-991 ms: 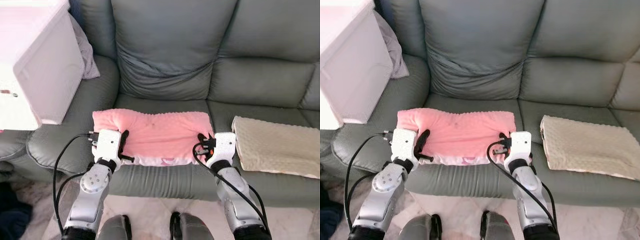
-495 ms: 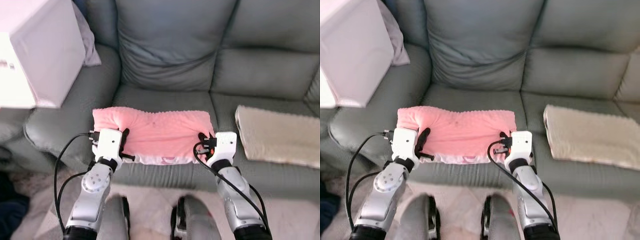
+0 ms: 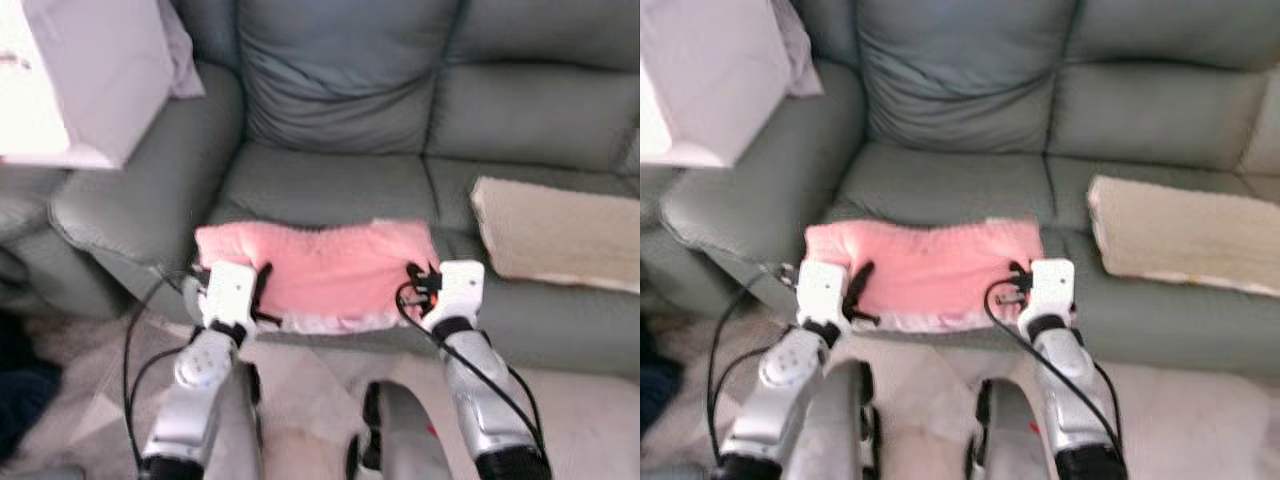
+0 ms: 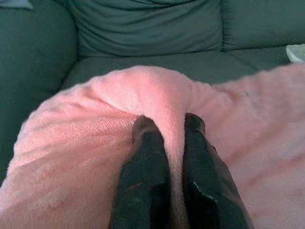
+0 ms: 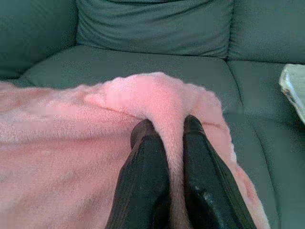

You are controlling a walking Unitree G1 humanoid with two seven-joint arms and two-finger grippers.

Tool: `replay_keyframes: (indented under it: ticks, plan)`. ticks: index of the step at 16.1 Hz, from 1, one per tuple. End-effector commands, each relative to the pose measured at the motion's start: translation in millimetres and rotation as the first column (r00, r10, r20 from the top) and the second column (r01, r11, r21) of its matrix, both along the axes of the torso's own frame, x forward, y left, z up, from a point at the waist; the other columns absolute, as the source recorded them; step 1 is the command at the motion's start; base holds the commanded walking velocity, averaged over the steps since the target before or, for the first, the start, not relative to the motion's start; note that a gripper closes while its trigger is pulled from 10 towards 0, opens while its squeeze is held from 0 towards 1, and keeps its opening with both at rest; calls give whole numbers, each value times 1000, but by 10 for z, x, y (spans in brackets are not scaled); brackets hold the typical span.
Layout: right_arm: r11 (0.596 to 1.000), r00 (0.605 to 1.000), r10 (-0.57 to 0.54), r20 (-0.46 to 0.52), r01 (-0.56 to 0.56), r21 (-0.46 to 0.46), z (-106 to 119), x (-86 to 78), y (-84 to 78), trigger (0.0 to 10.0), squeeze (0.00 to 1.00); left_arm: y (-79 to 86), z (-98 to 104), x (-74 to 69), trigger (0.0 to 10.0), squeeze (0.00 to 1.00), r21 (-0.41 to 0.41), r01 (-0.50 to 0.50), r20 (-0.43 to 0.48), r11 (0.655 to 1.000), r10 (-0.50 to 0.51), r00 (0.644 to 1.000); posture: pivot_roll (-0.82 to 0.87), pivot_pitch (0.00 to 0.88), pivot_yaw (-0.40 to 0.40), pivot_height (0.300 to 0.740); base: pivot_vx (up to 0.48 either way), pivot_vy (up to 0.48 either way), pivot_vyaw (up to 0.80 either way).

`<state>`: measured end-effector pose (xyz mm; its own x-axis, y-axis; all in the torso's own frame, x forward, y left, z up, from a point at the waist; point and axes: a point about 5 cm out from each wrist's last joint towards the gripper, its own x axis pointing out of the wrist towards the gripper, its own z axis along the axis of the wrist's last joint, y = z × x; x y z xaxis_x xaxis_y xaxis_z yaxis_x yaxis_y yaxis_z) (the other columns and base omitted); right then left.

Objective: Move the pillow to the sofa

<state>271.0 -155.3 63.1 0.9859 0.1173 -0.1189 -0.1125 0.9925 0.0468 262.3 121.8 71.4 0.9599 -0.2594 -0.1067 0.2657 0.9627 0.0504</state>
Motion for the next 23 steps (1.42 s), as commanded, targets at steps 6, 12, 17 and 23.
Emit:
replay_keyframes:
  ticks: [6, 12, 17, 23]
  plan:
    - [1000, 1000, -10, 21, 10, 7, 44, 47, 2, 10000, 0, -40, 111, 103, 10000, 0, -30, 9, 35, 1000, -8, 999, -4, 161, -29, 631, 0, 0, 0]
    - [1000, 1000, -8, 19, 8, 3, 37, 53, 12, 10000, 0, -24, 112, 101, 10000, 0, -37, 9, 31, 999, -7, 1000, -1, 167, -28, 631, 264, 0, 0]
    - [1000, 1000, -2, 19, 1, 3, 39, 65, 28, 10000, 0, -28, 104, 104, 10000, 0, -36, 14, 22, 999, -13, 1000, -6, 168, -26, 631, 272, 0, 0]
    - [1000, 1000, 0, 12, 0, 2, 14, 43, 29, 10000, 0, -35, 92, 100, 10000, 0, -34, 21, 17, 999, -20, 1000, -5, 170, -26, 631, 273, 0, 0]
